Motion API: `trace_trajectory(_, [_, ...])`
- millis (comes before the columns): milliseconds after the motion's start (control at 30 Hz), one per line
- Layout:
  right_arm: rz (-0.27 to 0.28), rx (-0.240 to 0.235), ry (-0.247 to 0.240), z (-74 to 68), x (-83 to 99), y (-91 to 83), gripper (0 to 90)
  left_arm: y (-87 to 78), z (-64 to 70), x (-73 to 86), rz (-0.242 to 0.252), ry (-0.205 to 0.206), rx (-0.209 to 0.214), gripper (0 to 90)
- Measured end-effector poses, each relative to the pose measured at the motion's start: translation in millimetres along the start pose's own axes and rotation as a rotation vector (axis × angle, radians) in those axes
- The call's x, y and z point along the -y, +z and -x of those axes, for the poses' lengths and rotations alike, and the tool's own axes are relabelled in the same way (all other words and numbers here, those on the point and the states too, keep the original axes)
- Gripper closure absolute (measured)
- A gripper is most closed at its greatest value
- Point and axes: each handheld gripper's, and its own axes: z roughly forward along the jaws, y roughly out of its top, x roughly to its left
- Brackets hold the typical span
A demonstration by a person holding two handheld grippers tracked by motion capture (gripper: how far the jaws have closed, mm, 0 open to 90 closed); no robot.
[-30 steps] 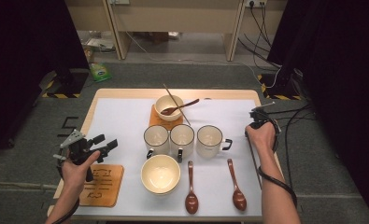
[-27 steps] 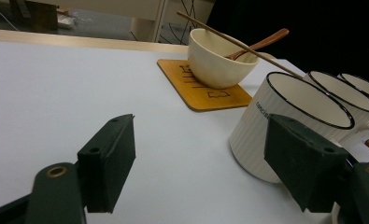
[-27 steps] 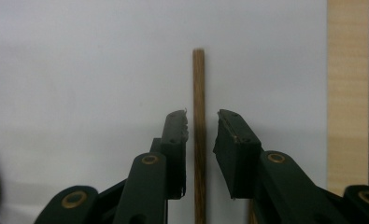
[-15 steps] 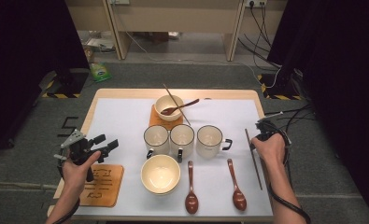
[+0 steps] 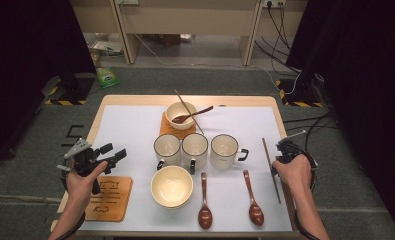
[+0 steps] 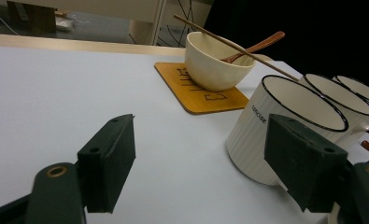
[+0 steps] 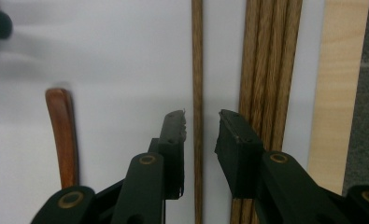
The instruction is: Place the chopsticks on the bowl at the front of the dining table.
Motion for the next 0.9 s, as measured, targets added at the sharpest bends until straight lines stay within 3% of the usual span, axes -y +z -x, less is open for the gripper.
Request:
trace_trajectory(300, [-0.053,0.013,0.002,1.3,10.5,10.2,72.4,0.3,0.2,0.2,-0.003,0.002,0.002,24.3])
trace_trajectory(900, [-0.082,0.055,-0.027,-7.2,21.0,13.0,75.8,-0.1,0.1,-0.4,0.000,0.001,0.002,24.3])
